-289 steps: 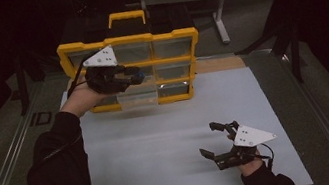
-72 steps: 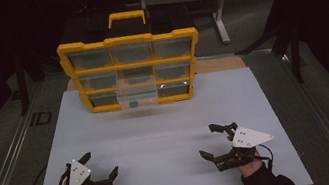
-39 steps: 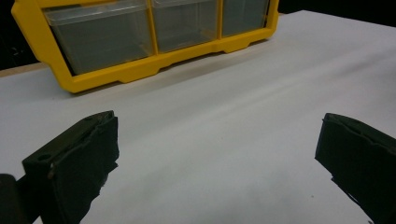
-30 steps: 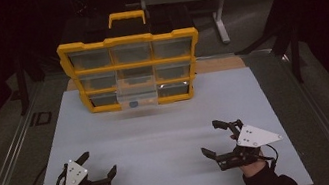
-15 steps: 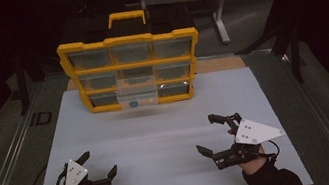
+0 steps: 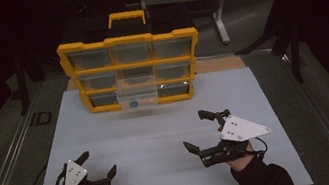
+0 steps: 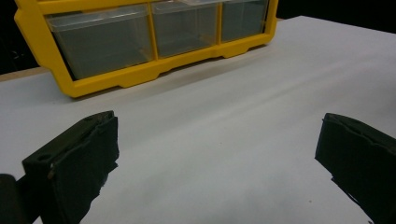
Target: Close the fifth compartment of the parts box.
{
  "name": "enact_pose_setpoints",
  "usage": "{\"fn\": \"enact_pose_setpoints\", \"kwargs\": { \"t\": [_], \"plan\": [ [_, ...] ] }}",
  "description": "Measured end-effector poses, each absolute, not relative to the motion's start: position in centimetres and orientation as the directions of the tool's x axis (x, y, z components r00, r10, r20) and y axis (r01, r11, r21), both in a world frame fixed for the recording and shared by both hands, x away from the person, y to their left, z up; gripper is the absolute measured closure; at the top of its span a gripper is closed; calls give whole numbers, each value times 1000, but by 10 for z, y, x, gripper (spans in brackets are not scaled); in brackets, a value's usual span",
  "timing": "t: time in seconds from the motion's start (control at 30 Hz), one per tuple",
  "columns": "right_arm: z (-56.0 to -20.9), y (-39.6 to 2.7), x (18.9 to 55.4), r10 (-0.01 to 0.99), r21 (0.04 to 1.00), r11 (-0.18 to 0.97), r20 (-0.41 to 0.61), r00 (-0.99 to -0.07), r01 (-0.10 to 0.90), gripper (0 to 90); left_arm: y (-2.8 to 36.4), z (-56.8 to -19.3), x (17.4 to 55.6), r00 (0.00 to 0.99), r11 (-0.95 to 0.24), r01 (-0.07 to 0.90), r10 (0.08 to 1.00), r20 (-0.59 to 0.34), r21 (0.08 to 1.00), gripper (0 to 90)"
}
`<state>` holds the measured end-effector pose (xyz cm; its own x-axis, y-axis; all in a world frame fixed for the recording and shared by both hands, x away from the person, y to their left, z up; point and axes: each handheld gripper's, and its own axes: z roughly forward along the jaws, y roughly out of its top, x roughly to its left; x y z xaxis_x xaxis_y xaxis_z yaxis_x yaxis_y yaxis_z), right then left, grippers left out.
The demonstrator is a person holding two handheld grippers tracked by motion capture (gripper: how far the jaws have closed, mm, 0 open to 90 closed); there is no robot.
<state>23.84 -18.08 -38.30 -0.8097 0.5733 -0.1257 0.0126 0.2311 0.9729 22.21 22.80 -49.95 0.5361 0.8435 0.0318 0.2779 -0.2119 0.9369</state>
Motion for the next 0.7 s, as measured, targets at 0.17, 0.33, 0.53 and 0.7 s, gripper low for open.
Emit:
{"fn": "enact_pose_setpoints", "kwargs": {
  "t": [0.17, 0.33, 0.53, 0.7],
  "plan": [
    [-391, -169, 241, 582, 972, 236, -120, -804, 25, 84, 227, -499, 222, 539, -215, 273, 842, 36, 938, 0],
    [-400, -157, 242, 594, 967, 249, -118, -796, 43, 85, 228, -498, 221, 539, -213, 267, 841, 38, 940, 0],
    [-422, -135, 244, 570, 961, 263, -81, -818, 88, 85, 228, -498, 220, 538, -213, 265, 842, 39, 940, 0],
    [-435, -120, 244, 554, 954, 283, -81, -829, 97, 85, 228, -498, 220, 541, -214, 263, 840, 40, 941, 0]
  ]
}}
